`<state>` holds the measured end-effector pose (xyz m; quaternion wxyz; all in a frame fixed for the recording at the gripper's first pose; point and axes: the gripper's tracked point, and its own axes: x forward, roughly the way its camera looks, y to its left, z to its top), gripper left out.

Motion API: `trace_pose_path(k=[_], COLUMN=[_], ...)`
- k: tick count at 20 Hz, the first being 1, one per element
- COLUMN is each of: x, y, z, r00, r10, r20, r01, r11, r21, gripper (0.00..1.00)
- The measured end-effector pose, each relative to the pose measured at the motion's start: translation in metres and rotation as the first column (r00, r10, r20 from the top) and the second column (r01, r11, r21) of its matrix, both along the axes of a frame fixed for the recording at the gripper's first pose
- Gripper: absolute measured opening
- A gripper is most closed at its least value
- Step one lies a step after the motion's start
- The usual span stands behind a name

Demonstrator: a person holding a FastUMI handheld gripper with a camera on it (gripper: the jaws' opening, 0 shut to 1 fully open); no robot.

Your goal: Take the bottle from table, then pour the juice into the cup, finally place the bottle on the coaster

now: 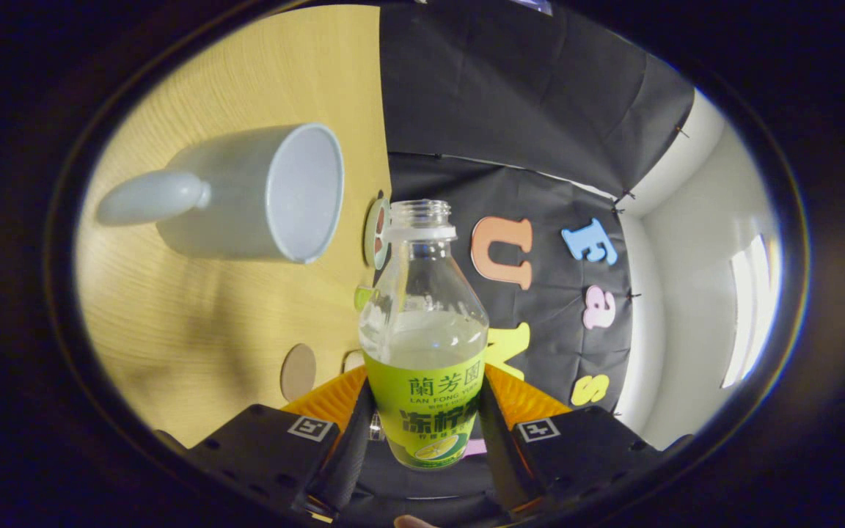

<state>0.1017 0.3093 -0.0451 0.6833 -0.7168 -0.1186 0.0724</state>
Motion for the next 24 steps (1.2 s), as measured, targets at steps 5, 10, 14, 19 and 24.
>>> trace_pose_path(k=[5,10,14,19,24], x=[0.007,0.006,0.007,0.004,0.004], y=[0.002,0.000,0.001,0.001,-0.002], z=[0.007,0.012,0.015,0.023,0.027], r00=[0.999,0.999,0.999,0.997,0.996], r10=[-0.006,-0.009,-0.010,-0.005,-0.009], r20=[0.032,0.047,0.054,0.075,0.089], r01=[0.007,0.012,0.014,0.011,0.018], r11=[0.999,0.998,0.998,0.996,0.995], r21=[-0.038,-0.057,-0.069,-0.085,-0.097], gripper=[0.76,0.76,0.76,0.76,0.76])
